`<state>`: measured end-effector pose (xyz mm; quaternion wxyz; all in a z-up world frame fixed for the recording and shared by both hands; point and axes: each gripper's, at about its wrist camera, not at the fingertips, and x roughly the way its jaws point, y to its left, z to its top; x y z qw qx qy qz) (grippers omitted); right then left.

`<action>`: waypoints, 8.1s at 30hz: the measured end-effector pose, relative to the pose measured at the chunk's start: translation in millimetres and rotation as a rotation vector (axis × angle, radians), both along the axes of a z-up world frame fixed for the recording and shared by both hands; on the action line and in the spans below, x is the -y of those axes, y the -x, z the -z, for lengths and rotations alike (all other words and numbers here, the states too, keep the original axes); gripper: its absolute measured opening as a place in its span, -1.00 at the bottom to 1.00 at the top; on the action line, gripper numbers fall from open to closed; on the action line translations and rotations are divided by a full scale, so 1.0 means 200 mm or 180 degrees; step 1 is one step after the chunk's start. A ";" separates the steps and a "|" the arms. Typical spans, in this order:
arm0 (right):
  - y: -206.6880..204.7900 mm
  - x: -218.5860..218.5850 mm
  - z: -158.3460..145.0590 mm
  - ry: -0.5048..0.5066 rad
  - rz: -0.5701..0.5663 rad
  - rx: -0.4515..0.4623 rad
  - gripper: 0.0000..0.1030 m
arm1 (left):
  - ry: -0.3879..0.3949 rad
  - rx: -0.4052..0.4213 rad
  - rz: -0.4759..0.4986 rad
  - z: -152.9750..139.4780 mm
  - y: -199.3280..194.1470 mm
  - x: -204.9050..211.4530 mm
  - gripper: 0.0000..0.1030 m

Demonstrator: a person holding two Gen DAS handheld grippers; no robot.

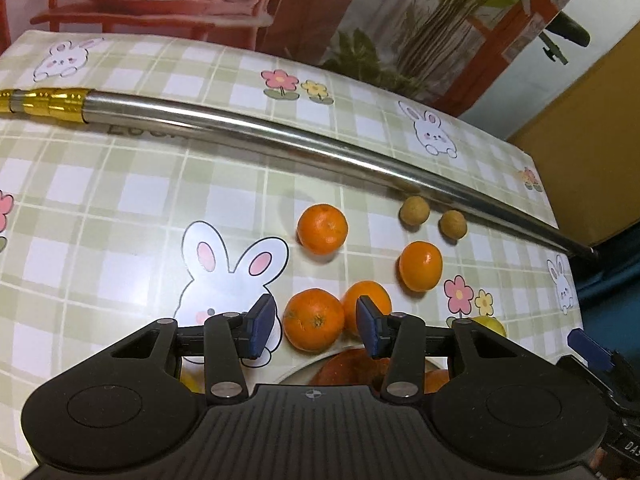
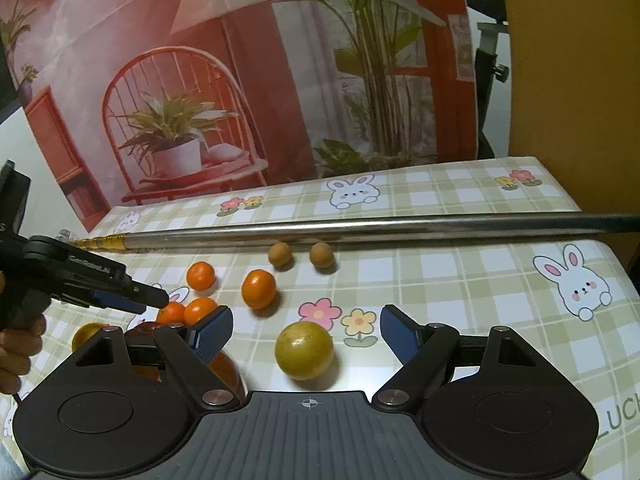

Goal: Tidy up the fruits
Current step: 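Close the left tool on a tangerine while right moves toward the yellow-green fruit, then lift the tangerine with left while right grasps a lemon, then lower the tangerine onto the plate and open left while right holds the lemon above, then lower the lemon onto the plate with right and open it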

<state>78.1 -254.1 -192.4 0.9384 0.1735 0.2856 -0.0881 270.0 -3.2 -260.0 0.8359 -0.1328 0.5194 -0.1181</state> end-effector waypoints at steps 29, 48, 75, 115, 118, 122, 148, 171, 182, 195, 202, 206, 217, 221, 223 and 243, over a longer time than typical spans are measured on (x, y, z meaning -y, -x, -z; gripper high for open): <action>-0.02 0.05 0.05 -0.0053 0.0083 -0.0072 0.52 | -0.0114 0.0479 0.0183 -0.14 0.14 0.00 -0.25; -0.03 -0.07 0.03 0.0009 -0.0053 -0.0158 0.52 | -0.0184 0.0690 0.0054 -0.25 0.41 -0.25 -0.25; -0.47 -0.79 -0.12 0.0330 -0.1225 -0.0287 0.39 | -0.0217 0.0865 -0.0533 -0.26 0.73 -0.79 -0.25; -0.58 -0.99 -0.06 0.0262 -0.1502 -0.0273 0.01 | 0.0022 0.0831 -0.0342 -0.24 0.77 -0.69 -0.25; -0.47 -0.90 -0.12 0.0225 -0.1379 -0.0107 0.01 | 0.0036 0.0829 -0.0214 -0.25 0.77 -0.61 -0.25; -0.34 -0.75 -0.14 0.0109 -0.1186 -0.0026 0.01 | 0.0046 0.0823 -0.0022 -0.25 0.77 -0.50 -0.25; 0.09 -0.46 0.02 -0.0156 -0.0834 0.0196 0.01 | -0.0244 0.0486 0.0696 -0.11 0.87 -0.01 -0.25; 0.15 -0.40 0.05 -0.0234 -0.0693 0.0258 0.01 | -0.0447 0.0635 0.0742 -0.13 0.88 0.02 -0.25; 0.15 -0.39 0.06 -0.0223 -0.0682 0.0255 0.01 | -0.0619 0.0709 0.0603 -0.13 0.89 0.00 -0.24; 0.15 -0.39 0.06 -0.0222 -0.0688 0.0236 0.01 | -0.0762 0.0641 0.0461 -0.09 0.88 -0.03 -0.24; 0.15 -0.39 0.07 -0.0221 -0.0691 0.0219 0.01 | -0.0653 0.0727 0.0391 -0.13 0.90 -0.06 -0.24; 0.15 -0.40 0.06 -0.0211 -0.0706 0.0219 0.01 | -0.0616 0.0756 0.0344 -0.14 0.90 -0.07 -0.24; 0.05 -0.52 0.03 -0.0075 -0.0952 0.0142 0.01 | -0.0549 0.0883 0.0128 -0.17 0.88 -0.15 -0.25; -0.02 -0.59 0.05 -0.0077 -0.1095 0.0024 0.01 | -0.0508 0.0909 0.0056 -0.18 0.89 -0.18 -0.25; -0.05 -0.62 0.07 -0.0071 -0.1141 -0.0054 0.01 | -0.0503 0.0927 0.0027 -0.17 0.90 -0.20 -0.25; -0.17 -0.75 0.15 0.0140 -0.1200 -0.0403 -0.01 | -0.0280 0.0954 -0.0193 -0.15 0.93 -0.29 -0.25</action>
